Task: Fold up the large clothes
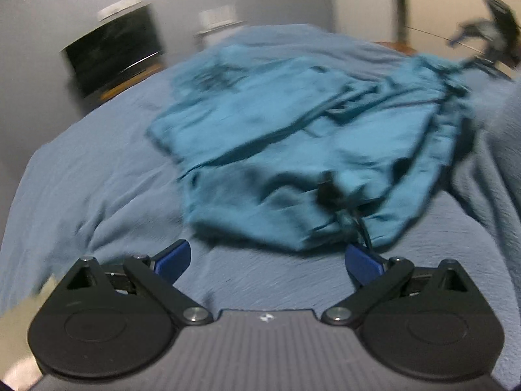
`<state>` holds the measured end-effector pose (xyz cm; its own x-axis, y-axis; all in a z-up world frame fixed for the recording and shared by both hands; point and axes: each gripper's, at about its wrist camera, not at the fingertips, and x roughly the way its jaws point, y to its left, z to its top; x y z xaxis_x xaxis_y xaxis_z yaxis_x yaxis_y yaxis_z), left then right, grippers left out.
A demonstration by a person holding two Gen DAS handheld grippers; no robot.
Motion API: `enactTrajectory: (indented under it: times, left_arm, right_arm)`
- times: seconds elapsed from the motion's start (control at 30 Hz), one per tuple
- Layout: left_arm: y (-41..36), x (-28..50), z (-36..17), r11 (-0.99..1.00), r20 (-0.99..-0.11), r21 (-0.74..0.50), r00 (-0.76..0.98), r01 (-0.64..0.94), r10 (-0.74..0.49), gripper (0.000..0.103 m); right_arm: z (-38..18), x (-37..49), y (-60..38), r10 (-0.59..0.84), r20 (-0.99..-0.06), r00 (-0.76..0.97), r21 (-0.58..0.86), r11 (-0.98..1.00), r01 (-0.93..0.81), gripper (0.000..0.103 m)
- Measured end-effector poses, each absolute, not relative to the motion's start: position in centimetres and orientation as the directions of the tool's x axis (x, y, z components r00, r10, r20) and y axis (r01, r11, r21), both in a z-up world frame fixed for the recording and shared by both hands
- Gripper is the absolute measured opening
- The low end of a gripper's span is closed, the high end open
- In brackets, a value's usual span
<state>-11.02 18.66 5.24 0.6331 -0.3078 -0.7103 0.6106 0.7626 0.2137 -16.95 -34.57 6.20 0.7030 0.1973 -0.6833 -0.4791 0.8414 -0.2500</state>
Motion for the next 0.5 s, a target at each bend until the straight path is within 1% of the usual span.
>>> enactTrajectory:
  times: [0.07, 0.23, 0.3, 0.37, 0.43, 0.5]
  left_arm:
    - [17.4, -10.8, 5.0, 0.736, -0.703, 0.249, 0.640, 0.629, -0.309, 0.103]
    - [16.4, -9.0, 4.7, 0.736, -0.681, 0.189, 0.627, 0.650, -0.379, 0.103]
    - [16.2, -8.4, 4.3, 0.720, -0.669, 0.192, 0.625, 0.667, -0.402, 0.103]
    - [15.8, -8.5, 4.0, 0.679, -0.677, 0.207, 0.604, 0.705, -0.421, 0.103]
    - [15.6, -8.8, 3.9, 0.630, -0.699, 0.236, 0.580, 0.740, -0.419, 0.102]
    - [15.6, -9.0, 4.1, 0.603, -0.690, 0.261, 0.583, 0.754, -0.430, 0.102]
  right_arm:
    - [6.0, -16.8, -33.5, 0.196, -0.685, 0.701, -0.300, 0.802, -0.517, 0.093]
    - [4.9, -15.4, -30.1, 0.231, -0.708, 0.667, -0.361, 0.693, -0.624, 0.093]
    - [4.3, -14.8, -28.8, 0.256, -0.705, 0.662, -0.390, 0.639, -0.663, 0.093]
    - [3.8, -14.7, -27.6, 0.291, -0.688, 0.664, -0.431, 0.573, -0.697, 0.092]
    - [3.4, -14.4, -26.9, 0.312, -0.688, 0.655, -0.450, 0.524, -0.723, 0.086]
    - [3.4, -13.8, -26.4, 0.322, -0.692, 0.646, -0.442, 0.517, -0.733, 0.082]
